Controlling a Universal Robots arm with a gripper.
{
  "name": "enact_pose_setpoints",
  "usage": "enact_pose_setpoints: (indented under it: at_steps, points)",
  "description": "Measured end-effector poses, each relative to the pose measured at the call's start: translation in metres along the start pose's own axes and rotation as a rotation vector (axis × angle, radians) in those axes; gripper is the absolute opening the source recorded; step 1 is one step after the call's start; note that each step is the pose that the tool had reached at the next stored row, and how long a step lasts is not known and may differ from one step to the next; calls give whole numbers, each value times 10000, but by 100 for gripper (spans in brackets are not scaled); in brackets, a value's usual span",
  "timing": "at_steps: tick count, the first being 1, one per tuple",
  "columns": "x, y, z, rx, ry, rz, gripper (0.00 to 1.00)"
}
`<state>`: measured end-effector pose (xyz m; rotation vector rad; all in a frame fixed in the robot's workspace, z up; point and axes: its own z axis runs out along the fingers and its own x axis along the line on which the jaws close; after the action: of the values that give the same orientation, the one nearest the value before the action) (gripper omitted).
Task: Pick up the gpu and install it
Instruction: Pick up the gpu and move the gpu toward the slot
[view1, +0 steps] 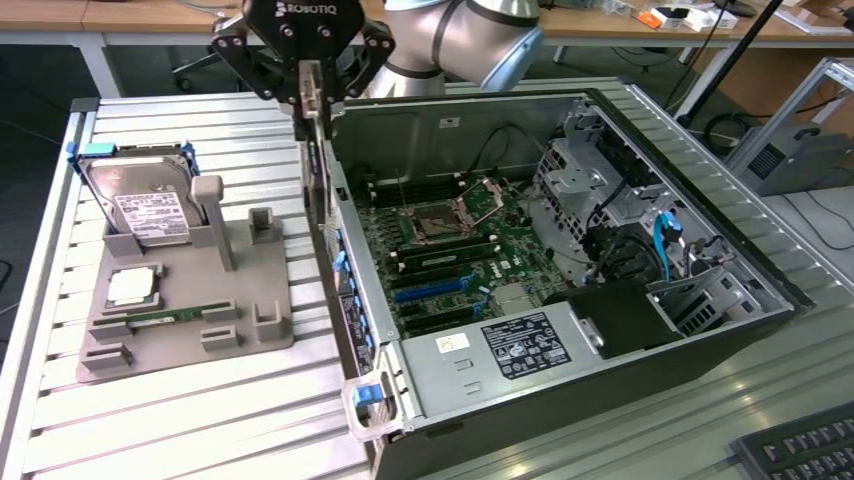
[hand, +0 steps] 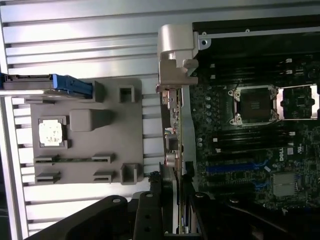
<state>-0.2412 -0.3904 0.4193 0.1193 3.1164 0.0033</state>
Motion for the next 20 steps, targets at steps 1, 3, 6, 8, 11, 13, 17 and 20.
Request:
enact_pose_setpoints:
  at_steps: [1, 3, 6, 8, 11, 13, 17, 20]
  points:
    - [-40, -1, 2, 10, 1, -1, 27]
    - [-129, -4, 8, 31, 2, -2, 27]
    - [-254, -9, 18, 63, 2, -3, 27]
    - [-330, -16, 32, 71, 3, -2, 27]
    - [-530, -22, 82, 81, 2, -2, 27]
    - [-637, -19, 115, 87, 2, -4, 27]
    - [-840, -11, 188, 96, 1, -2, 27]
    - [-981, -3, 235, 106, 0, -3, 27]
